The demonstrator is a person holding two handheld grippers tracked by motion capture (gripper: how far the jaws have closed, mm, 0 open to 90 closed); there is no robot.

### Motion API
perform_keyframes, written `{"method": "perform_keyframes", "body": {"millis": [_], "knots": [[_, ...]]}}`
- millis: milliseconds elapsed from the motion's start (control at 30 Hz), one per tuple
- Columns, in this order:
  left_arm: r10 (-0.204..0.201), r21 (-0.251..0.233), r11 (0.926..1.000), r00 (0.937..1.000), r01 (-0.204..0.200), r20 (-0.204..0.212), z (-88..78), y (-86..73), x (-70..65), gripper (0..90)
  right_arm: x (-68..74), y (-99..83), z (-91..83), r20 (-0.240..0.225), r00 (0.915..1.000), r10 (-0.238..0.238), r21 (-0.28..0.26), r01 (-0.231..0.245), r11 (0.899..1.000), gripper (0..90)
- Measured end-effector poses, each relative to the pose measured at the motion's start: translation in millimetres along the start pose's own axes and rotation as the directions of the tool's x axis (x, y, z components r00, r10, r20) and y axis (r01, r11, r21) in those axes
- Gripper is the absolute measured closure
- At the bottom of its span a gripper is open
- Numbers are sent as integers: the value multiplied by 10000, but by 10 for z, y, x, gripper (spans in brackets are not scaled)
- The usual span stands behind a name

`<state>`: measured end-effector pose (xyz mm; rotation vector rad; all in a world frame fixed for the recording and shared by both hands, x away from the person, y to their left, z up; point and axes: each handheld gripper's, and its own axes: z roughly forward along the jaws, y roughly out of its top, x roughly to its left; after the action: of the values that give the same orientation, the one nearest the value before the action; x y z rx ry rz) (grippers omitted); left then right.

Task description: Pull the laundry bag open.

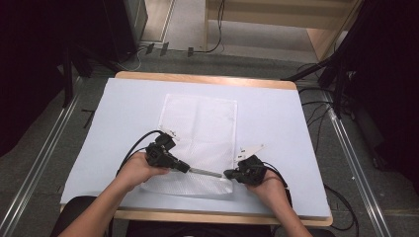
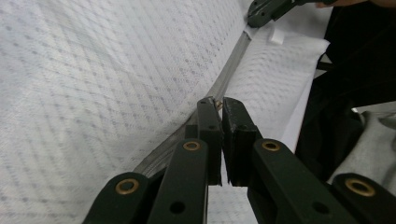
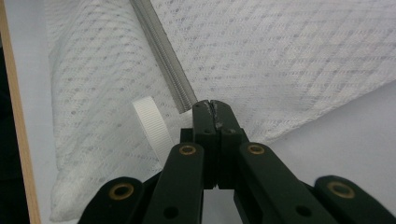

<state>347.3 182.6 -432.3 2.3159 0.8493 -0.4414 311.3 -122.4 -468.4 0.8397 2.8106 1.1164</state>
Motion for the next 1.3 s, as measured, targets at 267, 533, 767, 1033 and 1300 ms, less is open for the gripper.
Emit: {"method": "perform_keyframes", "body": {"millis": [267, 533, 767, 1033, 1300], "knots": [[-287, -97, 9995, 9996, 287, 22, -144, -133, 66, 881, -8, 6, 6, -51, 10000, 31, 9, -31, 10000, 900], [-347, -38, 9994, 9992, 347, -204, -198, -154, 109, 882, -3, 7, 9, -37, 10000, 10, -12, -10, 10000, 900], [-616, -334, 9976, 9975, 605, -336, -213, -141, 119, 883, -2, 13, 10, -33, 10000, 36, 25, -36, 10000, 900], [-857, -35, 9963, 9947, 856, -570, -255, -193, 181, 884, -3, 9, 9, -34, 10000, 13, 1, -13, 10000, 900], [-1173, -103, 9931, 9894, 1168, -860, -410, -312, 268, 883, 0, 12, 10, -15, 10000, 0, 21, 0, 10000, 900]]}}
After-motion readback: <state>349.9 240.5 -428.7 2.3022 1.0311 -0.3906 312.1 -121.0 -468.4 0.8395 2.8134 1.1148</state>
